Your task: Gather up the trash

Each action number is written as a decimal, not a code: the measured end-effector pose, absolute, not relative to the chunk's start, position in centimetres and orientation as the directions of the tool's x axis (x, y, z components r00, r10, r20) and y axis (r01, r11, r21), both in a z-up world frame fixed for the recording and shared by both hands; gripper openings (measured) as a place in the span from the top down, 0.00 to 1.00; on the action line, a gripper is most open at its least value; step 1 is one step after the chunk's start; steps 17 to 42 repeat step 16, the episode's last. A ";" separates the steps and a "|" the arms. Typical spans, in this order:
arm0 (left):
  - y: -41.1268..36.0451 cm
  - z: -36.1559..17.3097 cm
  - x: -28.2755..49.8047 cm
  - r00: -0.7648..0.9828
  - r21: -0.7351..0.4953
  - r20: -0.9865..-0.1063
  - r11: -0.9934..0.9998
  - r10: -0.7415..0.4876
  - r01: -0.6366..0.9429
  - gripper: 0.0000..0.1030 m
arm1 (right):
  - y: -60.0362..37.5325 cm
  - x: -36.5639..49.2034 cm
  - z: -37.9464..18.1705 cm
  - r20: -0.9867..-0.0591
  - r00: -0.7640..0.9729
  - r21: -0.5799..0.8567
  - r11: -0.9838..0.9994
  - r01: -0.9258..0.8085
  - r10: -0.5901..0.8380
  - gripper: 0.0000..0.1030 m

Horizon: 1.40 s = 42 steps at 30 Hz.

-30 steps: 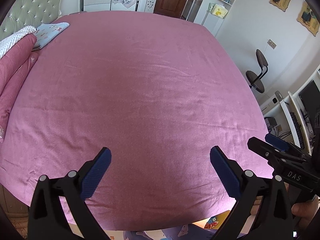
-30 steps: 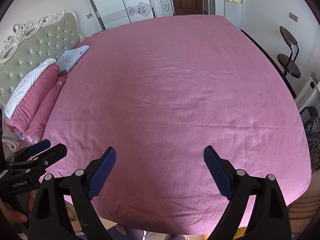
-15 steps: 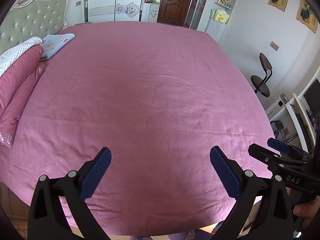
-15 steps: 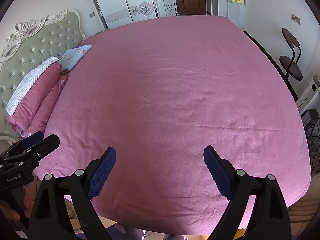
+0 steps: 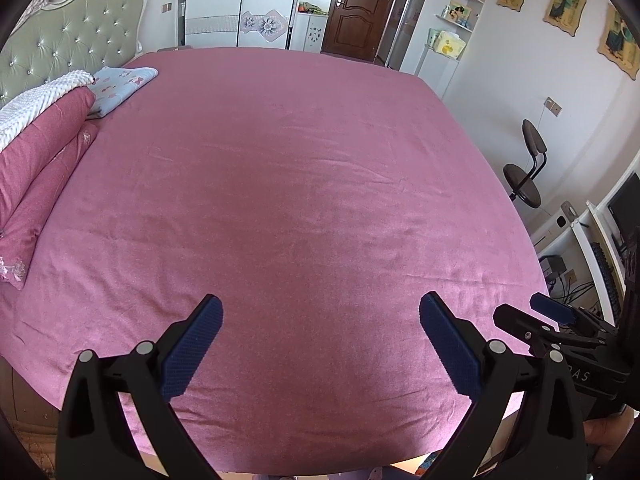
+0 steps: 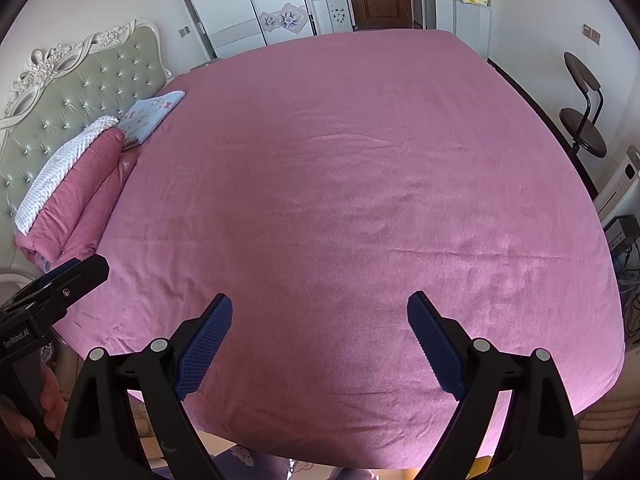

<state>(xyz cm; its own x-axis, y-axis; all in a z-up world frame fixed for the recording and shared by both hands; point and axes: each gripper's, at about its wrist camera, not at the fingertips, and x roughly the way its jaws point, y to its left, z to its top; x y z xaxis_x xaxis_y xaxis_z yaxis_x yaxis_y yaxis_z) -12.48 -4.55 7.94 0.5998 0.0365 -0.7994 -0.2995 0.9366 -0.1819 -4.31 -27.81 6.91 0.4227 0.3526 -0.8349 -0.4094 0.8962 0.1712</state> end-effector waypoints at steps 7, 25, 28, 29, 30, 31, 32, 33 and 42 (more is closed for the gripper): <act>-3.8 7.6 -12.8 0.579 -0.194 -0.814 0.919 0.043 -0.342 0.04 | -27.9 -4.3 6.9 -0.835 0.422 0.175 0.897 -0.406 0.354 0.16; -3.8 7.8 -13.0 0.571 -0.195 -0.820 0.918 0.041 -0.346 0.04 | -27.7 -4.4 6.7 -0.836 0.414 0.180 0.892 -0.414 0.361 0.16; -3.8 7.8 -13.0 0.571 -0.195 -0.820 0.918 0.041 -0.346 0.04 | -27.7 -4.4 6.7 -0.836 0.414 0.180 0.892 -0.414 0.361 0.16; -3.8 7.8 -13.0 0.571 -0.195 -0.820 0.918 0.041 -0.346 0.04 | -27.7 -4.4 6.7 -0.836 0.414 0.180 0.892 -0.414 0.361 0.16; -3.8 7.8 -13.0 0.571 -0.195 -0.820 0.918 0.041 -0.346 0.04 | -27.7 -4.4 6.7 -0.836 0.414 0.180 0.892 -0.414 0.361 0.16; -3.8 7.8 -13.0 0.571 -0.195 -0.820 0.918 0.041 -0.346 0.04 | -27.7 -4.4 6.7 -0.836 0.414 0.180 0.892 -0.414 0.361 0.16; -3.8 7.8 -13.0 0.571 -0.195 -0.820 0.918 0.041 -0.346 0.04 | -27.7 -4.4 6.7 -0.836 0.414 0.180 0.892 -0.414 0.361 0.16; -3.8 7.8 -13.0 0.571 -0.195 -0.820 0.918 0.041 -0.346 0.04 | -27.7 -4.4 6.7 -0.836 0.414 0.180 0.892 -0.414 0.361 0.16; -3.8 7.8 -13.0 0.571 -0.195 -0.820 0.918 0.041 -0.346 0.04 | -27.7 -4.4 6.7 -0.836 0.414 0.180 0.892 -0.414 0.361 0.16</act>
